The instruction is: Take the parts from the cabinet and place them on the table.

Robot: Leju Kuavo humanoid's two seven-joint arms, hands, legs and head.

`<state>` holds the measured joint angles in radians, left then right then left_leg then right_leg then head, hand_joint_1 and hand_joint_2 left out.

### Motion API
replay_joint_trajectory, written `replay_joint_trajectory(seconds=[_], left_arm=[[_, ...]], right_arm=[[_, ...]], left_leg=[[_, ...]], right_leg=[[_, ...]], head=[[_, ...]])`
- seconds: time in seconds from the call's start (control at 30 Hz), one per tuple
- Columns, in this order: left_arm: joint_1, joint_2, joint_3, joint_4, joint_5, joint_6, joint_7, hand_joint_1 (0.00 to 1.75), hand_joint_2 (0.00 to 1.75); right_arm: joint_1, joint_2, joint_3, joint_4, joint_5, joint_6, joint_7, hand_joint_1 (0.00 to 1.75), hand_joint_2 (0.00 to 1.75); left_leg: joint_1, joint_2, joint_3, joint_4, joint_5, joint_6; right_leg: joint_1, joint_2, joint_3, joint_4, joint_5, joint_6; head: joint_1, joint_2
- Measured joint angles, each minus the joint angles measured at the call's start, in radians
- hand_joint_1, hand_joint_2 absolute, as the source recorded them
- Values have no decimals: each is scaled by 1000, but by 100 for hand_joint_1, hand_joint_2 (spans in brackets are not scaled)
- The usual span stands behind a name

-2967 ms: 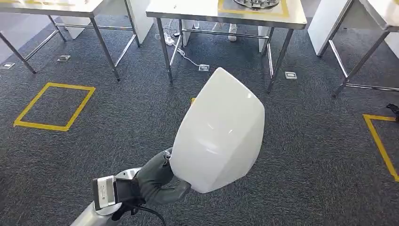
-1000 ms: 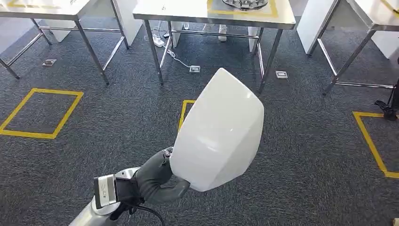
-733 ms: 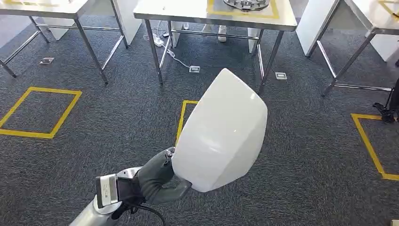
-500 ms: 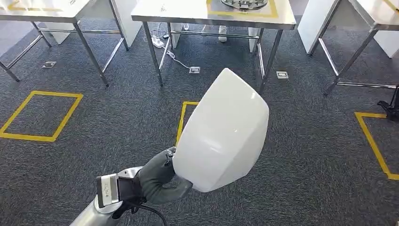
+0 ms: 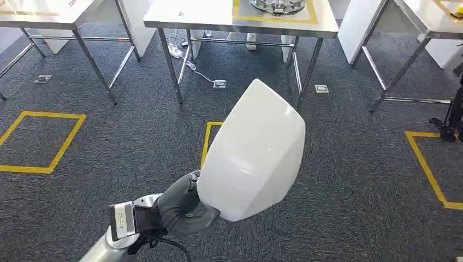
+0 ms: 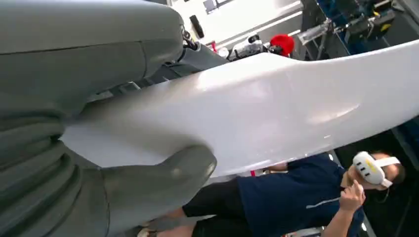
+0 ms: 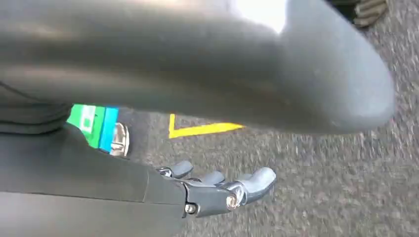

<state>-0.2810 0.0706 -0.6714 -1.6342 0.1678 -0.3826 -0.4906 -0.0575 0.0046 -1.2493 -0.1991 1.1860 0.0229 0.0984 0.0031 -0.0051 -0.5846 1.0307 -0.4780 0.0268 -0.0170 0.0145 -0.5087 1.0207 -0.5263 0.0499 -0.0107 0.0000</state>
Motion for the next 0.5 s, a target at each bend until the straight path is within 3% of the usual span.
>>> replay_joint_trajectory(seconds=[0.03,0.07,0.17,0.2,0.23,0.27,0.3,0.33,0.4,0.43,0.5], left_arm=[[-1,0,0,0,0,0,0,175,175],[-3,-1,0,0,0,0,0,175,175],[-2,-3,0,3,0,0,0,175,175],[-1,-3,0,4,0,0,0,175,175],[-2,-3,0,5,0,0,0,175,175],[-2,-3,0,6,0,0,0,175,175],[-2,-3,0,6,0,0,0,175,175],[-2,-3,0,5,0,0,0,175,175],[-3,-3,0,8,0,0,0,175,175],[-2,-3,0,7,0,0,1,175,175],[-5,-3,0,6,0,0,0,175,175]], right_arm=[[-2,0,0,0,0,0,0,0,0],[-5,1,0,0,-1,0,-1,0,0],[-2,1,0,0,-2,0,0,0,0],[0,1,0,0,-2,0,0,0,0],[2,2,0,0,-2,0,0,0,0],[2,2,0,0,-2,0,0,0,0],[2,2,0,0,-2,0,0,0,0],[2,1,0,0,-2,0,0,0,0],[1,0,0,0,-2,0,0,0,0],[3,0,0,0,-2,0,0,0,0],[5,0,0,0,-2,0,0,0,0]], left_leg=[[2,2,12,-6,-4,6],[2,5,20,-8,-9,12],[-3,5,34,-8,-28,18],[-3,4,40,-7,-34,18],[-4,3,51,-7,-42,17],[-5,3,64,-7,-51,17],[-6,4,76,-7,-59,15],[-7,6,90,-9,-71,13],[-10,6,99,-11,-85,1],[-10,7,104,-19,-89,-7],[-12,6,117,3,-78,-17]], right_leg=[[0,-3,-6,23,-8,2],[-1,-6,-33,72,-26,4],[0,-7,-189,288,-105,12],[0,-7,-212,301,-96,10],[1,-7,-215,272,-60,6],[2,-7,-199,211,-11,0],[4,-8,-175,137,38,-4],[8,-12,-139,35,105,-14],[19,-18,-134,11,66,-24],[20,-17,-127,4,87,-33],[13,-13,-108,-1,81,-45]], head=[[1,0],[5,0],[10,0],[12,0],[14,0],[15,0],[16,0],[18,0],[19,0],[19,0],[18,0]])
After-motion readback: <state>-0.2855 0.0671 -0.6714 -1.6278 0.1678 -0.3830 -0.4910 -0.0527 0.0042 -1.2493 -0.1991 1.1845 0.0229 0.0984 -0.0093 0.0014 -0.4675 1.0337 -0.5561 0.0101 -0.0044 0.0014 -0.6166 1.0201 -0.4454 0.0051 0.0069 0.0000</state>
